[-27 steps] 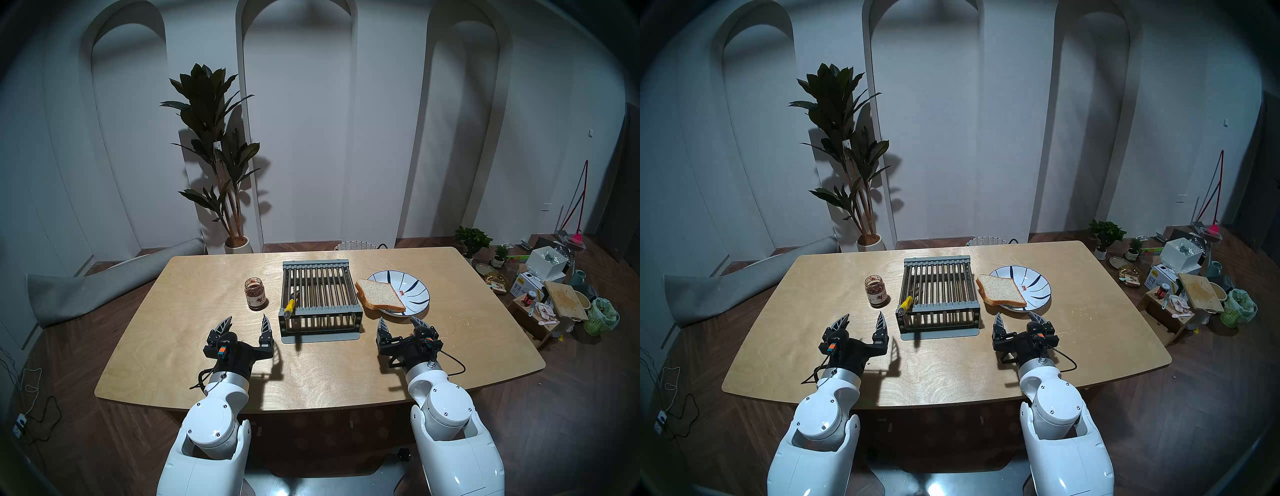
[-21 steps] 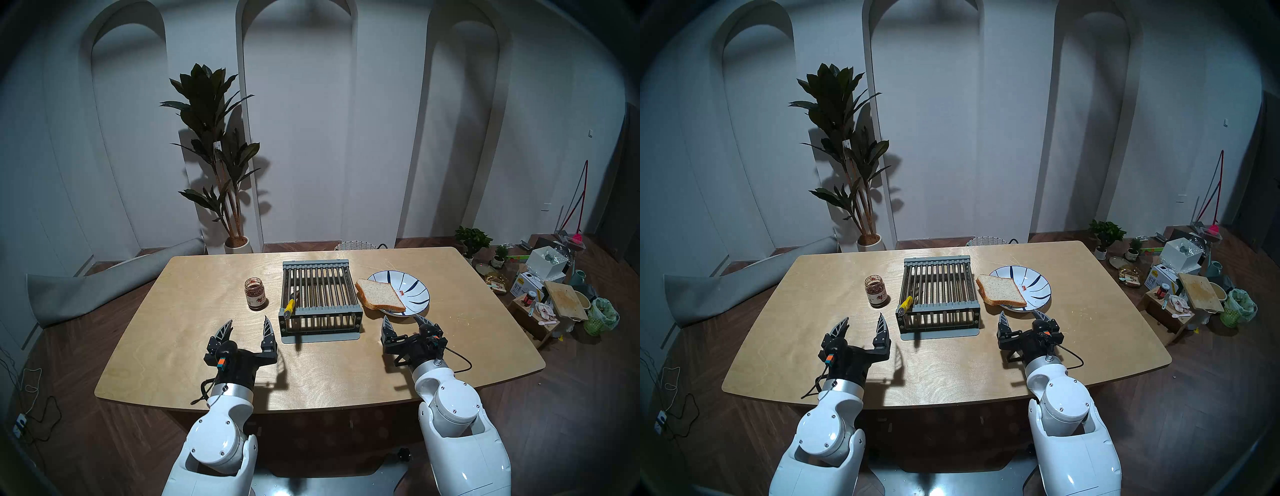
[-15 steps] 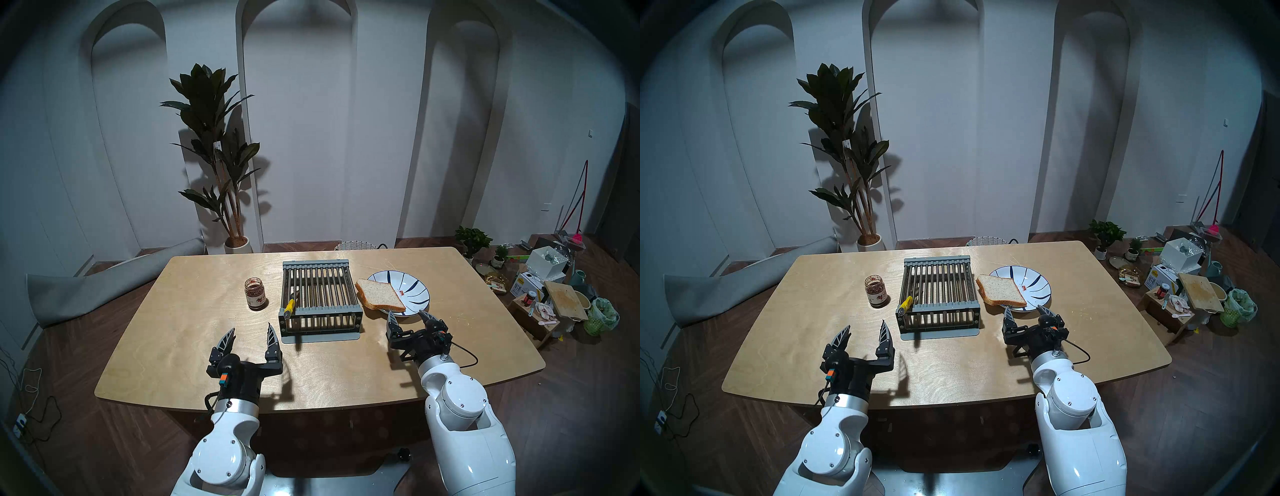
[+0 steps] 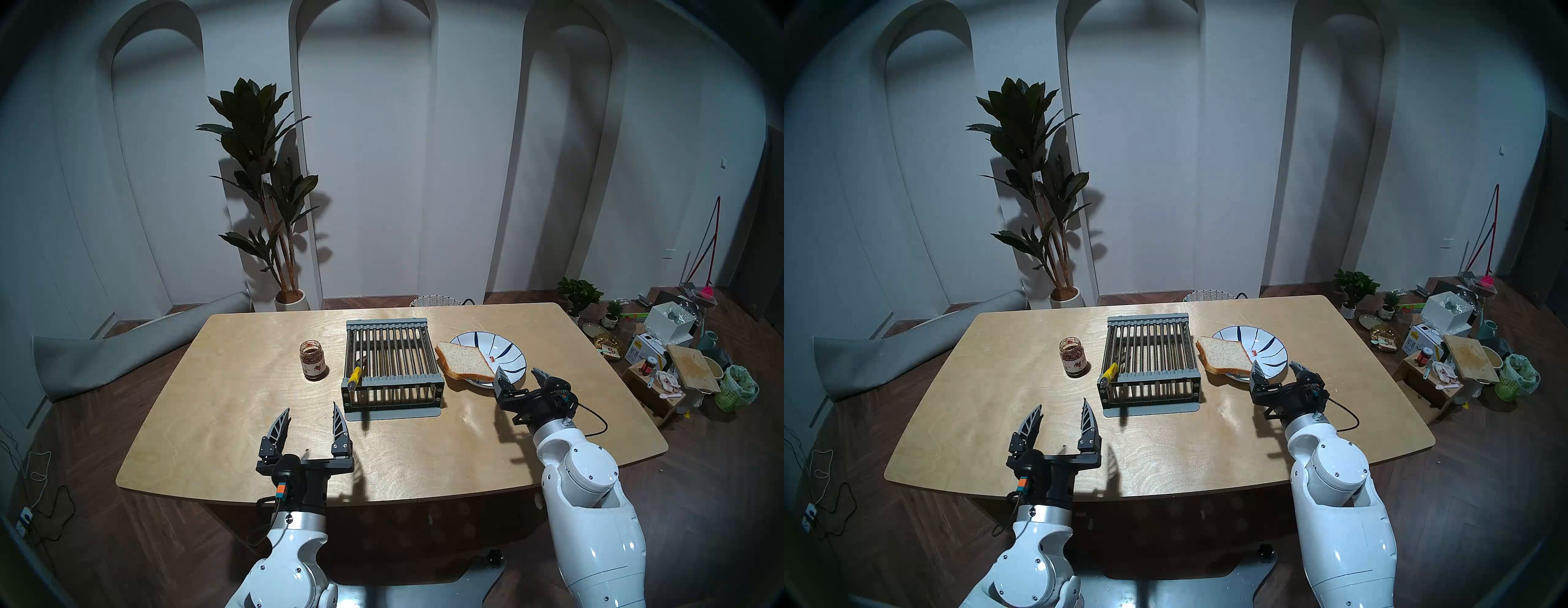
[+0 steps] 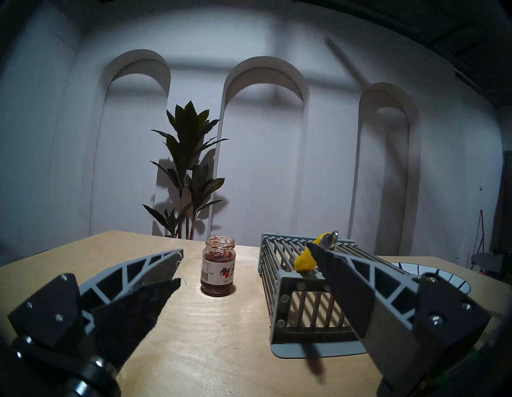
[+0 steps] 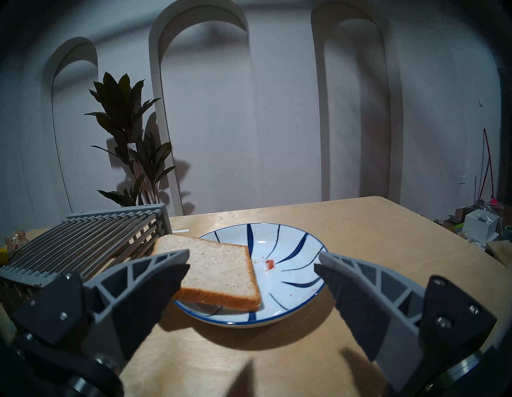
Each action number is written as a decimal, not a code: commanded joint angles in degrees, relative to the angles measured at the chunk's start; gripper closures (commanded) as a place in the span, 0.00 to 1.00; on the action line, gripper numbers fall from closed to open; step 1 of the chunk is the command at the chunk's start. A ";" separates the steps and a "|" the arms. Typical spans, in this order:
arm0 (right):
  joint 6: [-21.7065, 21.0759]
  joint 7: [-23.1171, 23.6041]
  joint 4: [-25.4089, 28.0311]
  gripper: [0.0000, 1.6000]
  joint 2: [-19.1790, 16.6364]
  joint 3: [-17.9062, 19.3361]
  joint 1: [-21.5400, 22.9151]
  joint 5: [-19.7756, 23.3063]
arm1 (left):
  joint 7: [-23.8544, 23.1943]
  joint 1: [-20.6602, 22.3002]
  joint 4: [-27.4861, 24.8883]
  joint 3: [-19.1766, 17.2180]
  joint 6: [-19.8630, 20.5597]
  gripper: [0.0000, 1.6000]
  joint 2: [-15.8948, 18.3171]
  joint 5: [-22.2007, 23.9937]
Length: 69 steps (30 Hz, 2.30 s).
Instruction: Spread jam over the slice of bread with the knife
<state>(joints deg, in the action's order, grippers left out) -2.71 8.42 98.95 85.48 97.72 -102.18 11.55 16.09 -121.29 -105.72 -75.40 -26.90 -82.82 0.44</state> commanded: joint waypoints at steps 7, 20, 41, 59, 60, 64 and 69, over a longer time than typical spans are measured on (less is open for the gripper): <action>0.06 -0.55 0.53 0.00 -0.33 3.70 3.17 2.50 | -2.97 8.99 1.87 1.99 0.48 0.00 -0.74 -1.47; 0.55 -1.73 -0.55 0.00 -0.63 4.85 4.71 3.07 | 1.08 15.62 9.98 7.64 -2.41 0.00 0.33 -1.62; 1.15 -3.40 0.30 0.00 -0.65 5.12 3.89 3.57 | 7.32 20.91 16.26 8.06 -5.74 0.00 -1.87 -5.02; 1.30 -4.59 0.86 0.00 -0.83 5.12 3.94 3.73 | 8.15 26.35 24.22 8.21 -9.09 0.00 -3.50 -4.79; 1.34 -4.68 0.83 0.00 -0.92 5.17 4.00 3.73 | 8.04 26.79 25.07 8.30 -9.46 0.00 -3.68 -4.66; 1.30 -4.74 0.82 0.00 -1.01 5.26 4.08 3.86 | 7.78 27.31 26.17 8.31 -10.04 0.00 -4.00 -4.22; 1.24 -4.79 0.78 0.00 -1.08 5.31 4.17 3.89 | 7.33 27.93 27.59 8.22 -10.86 0.00 -4.34 -3.23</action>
<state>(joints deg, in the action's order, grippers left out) -2.06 3.42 98.22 84.64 102.99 -98.50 15.50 23.88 -95.26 -79.04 -67.18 -36.26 -86.35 -3.96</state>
